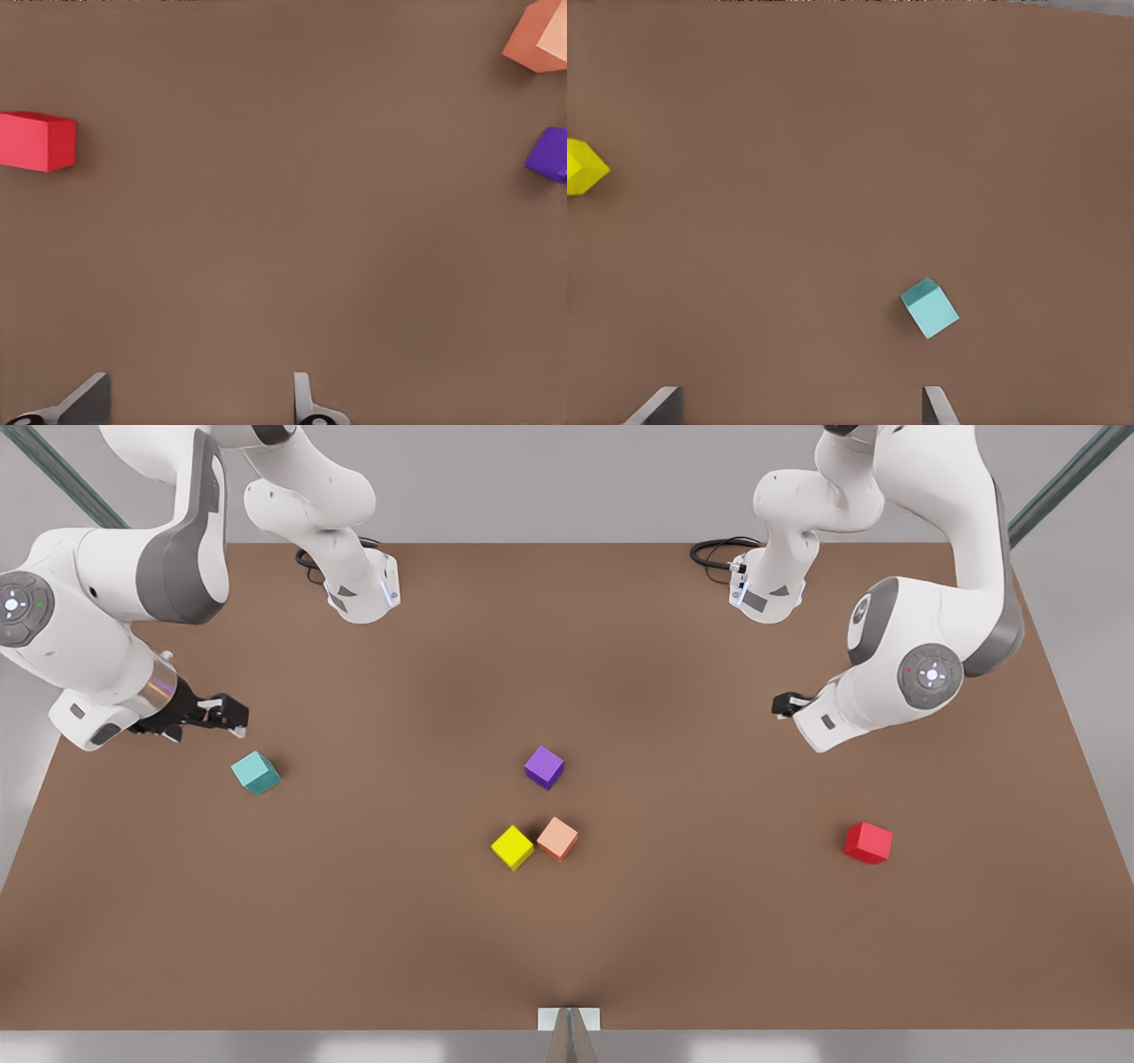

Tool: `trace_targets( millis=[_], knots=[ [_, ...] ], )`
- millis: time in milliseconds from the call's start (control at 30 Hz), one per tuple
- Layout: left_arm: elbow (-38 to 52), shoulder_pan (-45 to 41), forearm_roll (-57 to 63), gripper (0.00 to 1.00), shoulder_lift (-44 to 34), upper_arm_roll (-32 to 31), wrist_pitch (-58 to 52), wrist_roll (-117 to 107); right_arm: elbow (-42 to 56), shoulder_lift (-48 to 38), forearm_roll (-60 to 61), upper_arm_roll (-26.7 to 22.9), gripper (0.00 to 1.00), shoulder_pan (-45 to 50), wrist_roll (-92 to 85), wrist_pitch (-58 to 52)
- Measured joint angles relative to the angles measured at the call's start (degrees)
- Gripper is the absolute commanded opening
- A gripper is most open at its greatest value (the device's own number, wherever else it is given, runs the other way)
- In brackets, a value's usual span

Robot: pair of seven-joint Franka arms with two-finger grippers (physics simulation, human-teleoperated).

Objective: Pick up red wooden cube and pass to hand red wooden cube and place in blue wooden cube

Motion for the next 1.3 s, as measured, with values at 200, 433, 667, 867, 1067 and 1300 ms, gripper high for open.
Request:
trace_targets(
  millis=[200, 433, 667, 867, 1067, 1300],
  knots=[
    [6.3, 1.5, -2.6, 1.00, 9.7, 5.2, 3.7, 2.9, -0.4, 0.1, 0.9, -0.1, 1.00, -0.1, -0.5, 0.9],
    [18.9, 10.3, -2.0, 1.00, 32.9, 8.4, 16.8, 15.1, -1.5, 0.2, 2.0, -0.1, 1.00, -0.3, -1.0, 1.3],
    [14.7, 13.0, 2.2, 1.00, 35.8, 8.5, 28.5, 27.2, -2.4, 0.2, 2.3, -0.1, 1.00, -0.2, -1.4, 1.7],
    [10.2, 13.7, 4.5, 1.00, 35.8, 8.5, 32.7, 34.4, -2.8, 0.2, 2.4, -0.1, 1.00, -0.2, -1.6, 1.8],
    [9.6, 13.8, 3.5, 1.00, 35.8, 8.5, 32.7, 37.7, -3.4, 0.3, 2.4, -0.1, 1.00, -0.3, -1.8, 2.0],
    [9.2, 13.9, 1.9, 1.00, 36.4, 8.5, 32.4, 39.0, -3.7, 0.3, 2.4, -0.1, 1.00, -0.2, -2.0, 2.2]
  ],
)
